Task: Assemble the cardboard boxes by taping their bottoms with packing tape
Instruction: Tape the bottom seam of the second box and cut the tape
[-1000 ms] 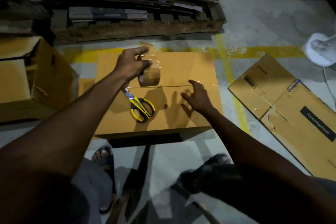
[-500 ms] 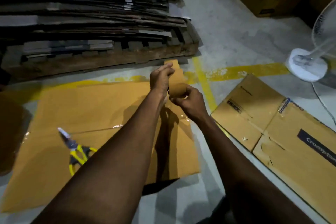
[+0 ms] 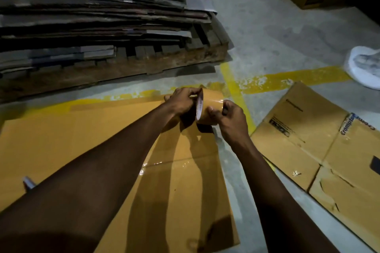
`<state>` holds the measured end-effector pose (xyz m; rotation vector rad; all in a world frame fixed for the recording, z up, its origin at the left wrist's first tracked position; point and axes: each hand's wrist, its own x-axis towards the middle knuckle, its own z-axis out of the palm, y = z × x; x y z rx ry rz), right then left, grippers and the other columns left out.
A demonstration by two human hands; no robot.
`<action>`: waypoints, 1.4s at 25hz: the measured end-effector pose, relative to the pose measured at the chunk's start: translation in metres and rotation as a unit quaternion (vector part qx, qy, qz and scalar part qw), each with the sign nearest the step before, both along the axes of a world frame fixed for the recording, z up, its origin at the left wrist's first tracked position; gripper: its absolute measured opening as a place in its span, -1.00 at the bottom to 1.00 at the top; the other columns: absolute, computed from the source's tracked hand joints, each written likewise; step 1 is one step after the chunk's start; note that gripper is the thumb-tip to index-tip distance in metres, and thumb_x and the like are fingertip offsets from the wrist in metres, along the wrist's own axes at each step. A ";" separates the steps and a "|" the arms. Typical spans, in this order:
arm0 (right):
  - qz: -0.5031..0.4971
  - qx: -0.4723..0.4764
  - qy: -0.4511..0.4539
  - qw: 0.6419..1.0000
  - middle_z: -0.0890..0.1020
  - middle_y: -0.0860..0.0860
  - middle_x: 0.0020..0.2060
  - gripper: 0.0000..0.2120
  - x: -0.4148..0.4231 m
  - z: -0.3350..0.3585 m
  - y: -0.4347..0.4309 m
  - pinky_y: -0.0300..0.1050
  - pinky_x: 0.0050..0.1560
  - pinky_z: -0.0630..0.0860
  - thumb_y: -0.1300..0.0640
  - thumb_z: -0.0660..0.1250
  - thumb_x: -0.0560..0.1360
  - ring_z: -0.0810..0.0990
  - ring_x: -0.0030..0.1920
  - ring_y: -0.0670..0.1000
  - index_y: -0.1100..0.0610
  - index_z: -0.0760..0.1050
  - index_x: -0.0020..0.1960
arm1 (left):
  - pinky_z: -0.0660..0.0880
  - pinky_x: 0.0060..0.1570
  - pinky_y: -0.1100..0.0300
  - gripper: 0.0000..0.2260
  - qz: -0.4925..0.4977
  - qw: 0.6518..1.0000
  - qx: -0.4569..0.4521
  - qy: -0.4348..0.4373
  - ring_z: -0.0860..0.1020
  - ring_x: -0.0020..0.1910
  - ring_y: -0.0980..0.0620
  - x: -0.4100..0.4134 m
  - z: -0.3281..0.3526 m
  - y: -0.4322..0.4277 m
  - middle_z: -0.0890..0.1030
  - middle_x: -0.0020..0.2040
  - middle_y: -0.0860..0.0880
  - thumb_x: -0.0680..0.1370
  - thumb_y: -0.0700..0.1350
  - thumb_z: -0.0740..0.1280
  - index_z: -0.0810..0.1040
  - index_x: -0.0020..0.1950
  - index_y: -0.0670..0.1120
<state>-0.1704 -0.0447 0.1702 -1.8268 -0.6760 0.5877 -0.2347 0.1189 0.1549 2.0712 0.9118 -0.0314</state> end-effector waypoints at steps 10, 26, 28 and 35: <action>-0.110 -0.013 -0.055 0.992 0.56 0.27 -0.33 -0.38 -0.010 0.017 0.004 0.10 -0.28 0.44 -0.31 0.31 0.44 0.54 -0.28 0.23 0.31 0.50 -0.24 | 0.16 0.38 -0.25 -0.39 -0.071 0.994 0.007 0.081 0.20 0.50 -0.12 0.003 -0.005 0.025 0.26 0.53 0.02 0.49 -0.15 0.24 0.22 0.49 0.27; -0.106 -0.030 -0.068 0.992 0.36 0.04 -0.48 -0.50 -0.004 0.008 -0.003 -0.23 -0.44 0.21 -0.14 0.30 0.57 0.32 -0.47 -0.11 0.18 0.32 -0.37 | 0.42 0.00 0.13 -0.64 -0.127 0.980 -0.085 0.124 0.50 0.07 -0.04 0.010 0.009 0.039 0.52 0.26 -0.11 0.61 -0.24 0.23 0.44 0.41 -0.08; -0.074 -0.024 -0.061 0.995 0.38 0.18 -0.44 -0.42 -0.007 0.008 -0.006 -0.14 -0.39 0.26 -0.22 0.29 0.54 0.36 -0.42 0.01 0.29 0.35 -0.31 | 0.37 0.10 0.12 -0.64 -0.139 0.978 -0.067 0.138 0.45 0.23 -0.10 0.007 0.008 0.040 0.47 0.33 -0.10 0.62 -0.18 0.23 0.39 0.44 -0.09; -0.040 -0.037 -0.007 0.999 0.58 0.23 -0.35 -0.51 -0.028 0.011 -0.045 0.14 -0.27 0.50 -0.19 0.38 0.36 0.57 -0.32 0.15 0.29 0.50 -0.23 | 0.30 0.27 0.11 -0.61 -0.143 0.982 0.025 0.123 0.34 0.41 -0.13 0.000 0.003 0.032 0.37 0.46 -0.10 0.63 -0.12 0.23 0.35 0.47 -0.11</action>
